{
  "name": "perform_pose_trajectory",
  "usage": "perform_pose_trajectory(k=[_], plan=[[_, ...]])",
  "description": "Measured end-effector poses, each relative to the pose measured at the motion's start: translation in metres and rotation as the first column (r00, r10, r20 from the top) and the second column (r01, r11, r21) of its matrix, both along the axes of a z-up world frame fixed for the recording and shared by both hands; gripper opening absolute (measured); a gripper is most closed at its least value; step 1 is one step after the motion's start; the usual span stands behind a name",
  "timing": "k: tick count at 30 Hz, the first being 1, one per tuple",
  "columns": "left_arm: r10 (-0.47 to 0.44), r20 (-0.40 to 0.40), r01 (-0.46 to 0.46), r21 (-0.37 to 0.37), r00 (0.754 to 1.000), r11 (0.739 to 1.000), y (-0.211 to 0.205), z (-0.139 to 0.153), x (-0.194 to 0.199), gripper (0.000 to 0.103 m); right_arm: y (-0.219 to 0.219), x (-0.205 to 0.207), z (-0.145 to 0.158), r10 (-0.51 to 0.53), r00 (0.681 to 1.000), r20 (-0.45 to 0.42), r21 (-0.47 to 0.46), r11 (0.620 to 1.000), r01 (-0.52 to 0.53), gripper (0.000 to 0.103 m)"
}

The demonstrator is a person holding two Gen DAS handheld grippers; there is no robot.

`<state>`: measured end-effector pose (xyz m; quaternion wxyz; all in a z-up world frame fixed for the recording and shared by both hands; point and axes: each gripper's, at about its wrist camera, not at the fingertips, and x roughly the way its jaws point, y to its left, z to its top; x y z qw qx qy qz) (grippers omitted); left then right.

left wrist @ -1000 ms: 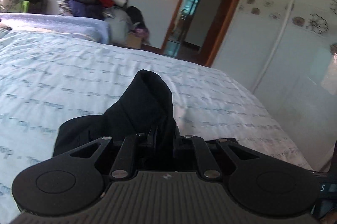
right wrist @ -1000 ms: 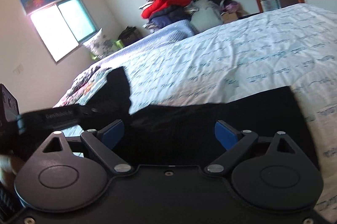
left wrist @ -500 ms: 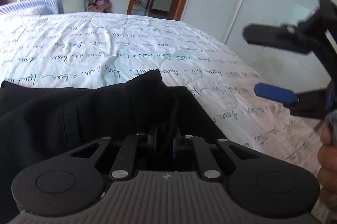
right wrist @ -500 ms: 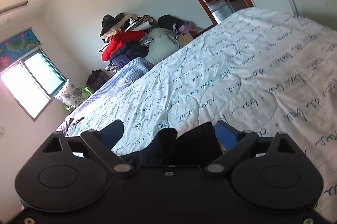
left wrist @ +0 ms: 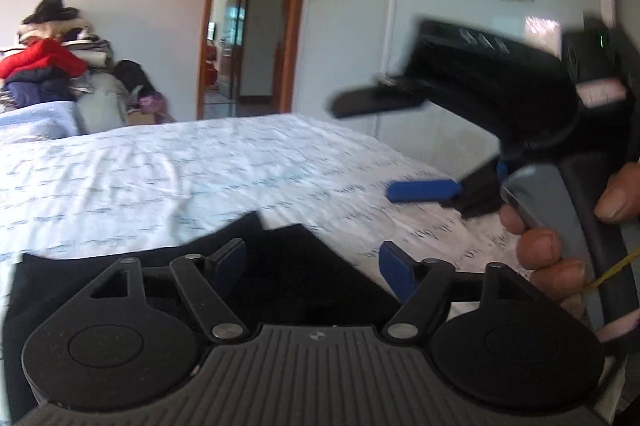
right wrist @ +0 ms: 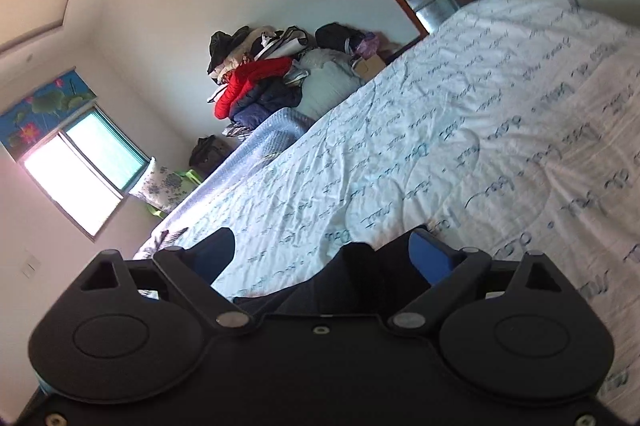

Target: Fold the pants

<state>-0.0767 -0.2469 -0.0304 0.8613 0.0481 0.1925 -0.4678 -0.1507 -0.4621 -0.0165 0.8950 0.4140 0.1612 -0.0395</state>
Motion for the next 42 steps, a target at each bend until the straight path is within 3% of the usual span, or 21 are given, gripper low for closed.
perform_pose_trajectory(k=[5, 8, 10, 12, 15, 17, 20, 23, 25, 27, 28, 29, 31, 32, 34, 35, 37, 39, 40, 41, 42], plan=[[0.219, -0.074, -0.22, -0.004, 0.973, 0.976, 0.071, 0.007, 0.04, 0.081, 0.007, 0.028, -0.025, 0.135, 0.99, 0.026, 0.256, 0.957, -0.137, 0.096], [0.356, -0.158, -0.358, 0.016, 0.921, 0.934, 0.104, 0.003, 0.069, 0.082, 0.025, 0.057, -0.047, 0.228, 0.974, -0.004, 0.391, 0.897, -0.208, 0.096], [0.403, -0.236, -0.415, 0.003, 0.884, 0.91, 0.118, 0.002, 0.081, 0.082, 0.039, 0.07, -0.054, 0.277, 0.961, -0.006, 0.394, 0.884, -0.252, 0.096], [0.375, -0.277, -0.396, -0.022, 0.884, 0.918, 0.12, 0.002, 0.082, 0.082, 0.043, 0.068, -0.053, 0.232, 0.971, -0.061, 0.299, 0.932, -0.204, 0.096], [0.289, -0.232, -0.3, -0.012, 0.929, 0.954, 0.106, -0.001, 0.068, 0.084, 0.024, 0.051, -0.07, 0.11, 0.982, -0.156, 0.211, 0.975, -0.075, 0.095], [0.228, -0.252, -0.219, 0.062, 0.94, 0.974, 0.093, -0.015, 0.067, 0.087, 0.013, 0.042, -0.081, 0.114, 0.987, -0.115, 0.266, 0.961, -0.08, 0.083], [0.252, -0.226, -0.228, 0.129, 0.941, 0.965, 0.09, -0.033, 0.063, 0.086, 0.02, 0.043, -0.054, 0.083, 0.988, -0.126, 0.209, 0.976, -0.056, 0.085], [0.246, -0.256, -0.236, 0.069, 0.935, 0.969, 0.101, -0.022, 0.064, 0.087, 0.042, 0.05, -0.022, 0.168, 0.986, 0.024, 0.144, 0.975, -0.169, 0.091], [0.222, -0.28, -0.226, 0.019, 0.934, 0.974, 0.104, -0.016, 0.065, 0.087, 0.057, 0.062, -0.021, 0.265, 0.963, 0.056, 0.171, 0.947, -0.271, 0.097], [0.223, -0.313, -0.223, 0.036, 0.923, 0.974, 0.098, -0.021, 0.07, 0.09, 0.064, 0.076, -0.041, 0.328, 0.945, -0.016, 0.219, 0.923, -0.316, 0.097], [0.232, -0.333, -0.22, 0.075, 0.914, 0.973, 0.093, -0.03, 0.073, 0.093, 0.063, 0.079, -0.056, 0.297, 0.948, -0.114, 0.221, 0.938, -0.267, 0.097], [0.226, -0.344, -0.202, 0.104, 0.911, 0.974, 0.091, -0.04, 0.076, 0.093, 0.057, 0.076, -0.071, 0.264, 0.954, -0.139, 0.224, 0.947, -0.229, 0.077], [0.202, -0.289, -0.177, 0.111, 0.936, 0.978, 0.093, -0.049, 0.071, 0.09, 0.042, 0.06, -0.086, 0.219, 0.971, -0.095, 0.296, 0.938, -0.183, 0.051], [0.207, -0.28, -0.182, 0.11, 0.938, 0.977, 0.096, -0.043, 0.067, 0.089, 0.037, 0.056, -0.088, 0.21, 0.973, -0.094, 0.33, 0.929, -0.168, 0.046], [0.194, -0.287, -0.189, 0.047, 0.938, 0.981, 0.107, -0.029, 0.061, 0.089, 0.036, 0.055, -0.076, 0.205, 0.969, -0.135, 0.322, 0.934, -0.152, 0.049], [0.175, -0.278, -0.181, 0.004, 0.945, 0.983, 0.112, -0.021, 0.058, 0.091, 0.038, 0.056, -0.067, 0.202, 0.97, -0.137, 0.315, 0.937, -0.151, 0.065], [0.167, -0.257, -0.181, -0.032, 0.952, 0.983, 0.116, -0.011, 0.057, 0.092, 0.045, 0.055, -0.052, 0.201, 0.978, -0.049, 0.298, 0.938, -0.178, 0.093], [0.18, -0.288, -0.196, -0.028, 0.941, 0.98, 0.114, -0.013, 0.065, 0.094, 0.051, 0.059, -0.05, 0.259, 0.966, 0.001, 0.302, 0.921, -0.248, 0.093], [0.193, -0.325, -0.206, -0.004, 0.926, 0.979, 0.112, -0.021, 0.071, 0.096, 0.05, 0.063, -0.058, 0.265, 0.963, -0.041, 0.312, 0.919, -0.24, 0.093], [0.21, -0.371, -0.212, 0.036, 0.904, 0.977, 0.11, -0.031, 0.077, 0.094, 0.048, 0.063, -0.071, 0.246, 0.962, -0.115, 0.31, 0.929, -0.201, 0.087], [0.215, -0.401, -0.209, 0.061, 0.89, 0.976, 0.109, -0.045, 0.08, 0.093, 0.043, 0.06, -0.08, 0.227, 0.966, -0.121, 0.309, 0.934, -0.18, 0.072]])
